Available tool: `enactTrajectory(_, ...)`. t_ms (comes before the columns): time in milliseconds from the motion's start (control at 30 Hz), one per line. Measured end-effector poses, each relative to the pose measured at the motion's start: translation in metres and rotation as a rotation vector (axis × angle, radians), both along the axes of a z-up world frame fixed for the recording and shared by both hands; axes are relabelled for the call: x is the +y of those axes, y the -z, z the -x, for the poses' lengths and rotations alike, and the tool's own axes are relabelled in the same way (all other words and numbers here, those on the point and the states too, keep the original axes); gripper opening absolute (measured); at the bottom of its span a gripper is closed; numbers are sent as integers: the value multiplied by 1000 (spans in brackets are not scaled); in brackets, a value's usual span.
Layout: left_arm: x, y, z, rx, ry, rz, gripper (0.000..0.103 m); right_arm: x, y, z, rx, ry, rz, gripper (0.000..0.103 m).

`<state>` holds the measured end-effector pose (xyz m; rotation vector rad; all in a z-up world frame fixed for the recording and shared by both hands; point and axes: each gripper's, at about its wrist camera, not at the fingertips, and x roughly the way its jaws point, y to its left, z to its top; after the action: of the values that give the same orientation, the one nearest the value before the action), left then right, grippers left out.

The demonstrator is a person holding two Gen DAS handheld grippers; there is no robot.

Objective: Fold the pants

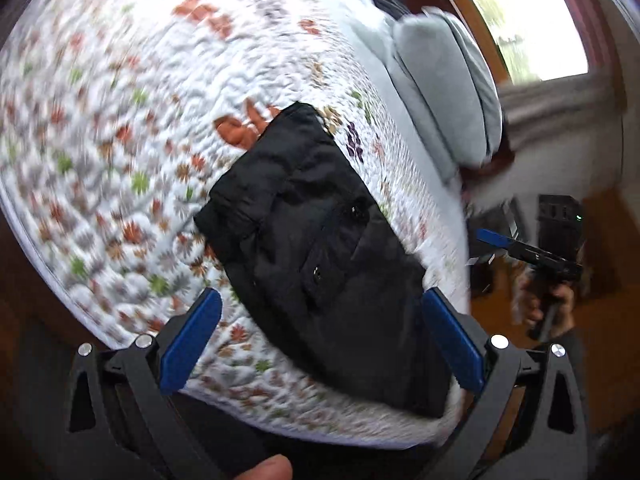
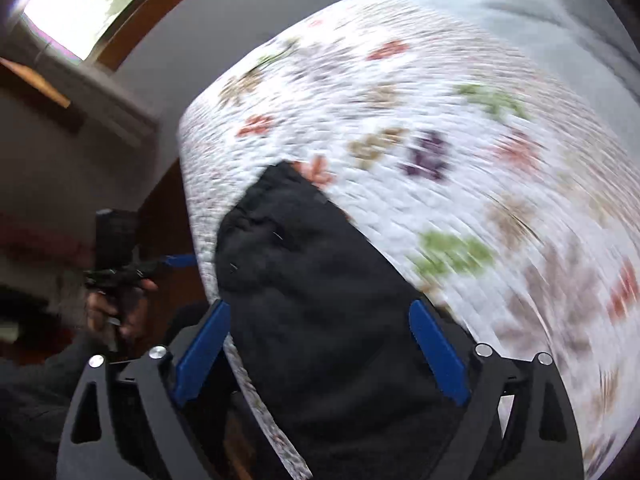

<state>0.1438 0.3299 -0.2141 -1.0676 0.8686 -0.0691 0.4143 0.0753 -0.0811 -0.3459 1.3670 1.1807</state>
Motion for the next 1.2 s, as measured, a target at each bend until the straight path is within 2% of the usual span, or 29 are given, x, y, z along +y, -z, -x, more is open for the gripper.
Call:
enactTrajectory(100,3,17,-2,29,-64,56,100,72,22,-10,49,-117,32,92)
enactTrajectory(167,5,30,-5,27,-94,127,100,110,42,-13,66,-188,59,92)
enactTrajectory(267,4,42,-11,41,-118,150,100,157,72,-18,90,-258,92,92)
enactTrajectory(467,16,59,-13,8,-184,250,100,199,130,-28,193,-327,135,92)
enactTrajectory(667,20,57,-21,-12,-181,256,98,215,161,-19,350,-396,100,93)
enactTrajectory(733,21,58,-24,-9,-187,261,98,219,165,-16,365,-409,105,93)
enactTrajectory(767,21,59,-24,-8,-195,269,97,221,168,-13,376,-420,111,89)
enactTrajectory(800,21,59,-23,0,-203,263,90,223,168,-11,381,-434,111,83)
enactTrajectory(833,22,62,-21,7,-205,248,71,225,169,-9,401,-449,109,66)
enactTrajectory(867,23,63,-20,26,-203,221,59,228,168,-6,395,-462,109,59)
enactTrajectory(900,23,64,-19,45,-200,195,38,228,166,-5,386,-472,108,55)
enactTrajectory(967,25,71,-17,38,-197,211,34,225,162,-6,373,-485,100,39)
enactTrajectory(1067,26,72,-21,26,-201,216,32,218,150,-8,376,-487,64,32)
enactTrajectory(1200,20,52,-25,2,-192,152,29,210,133,-13,354,-501,44,27)
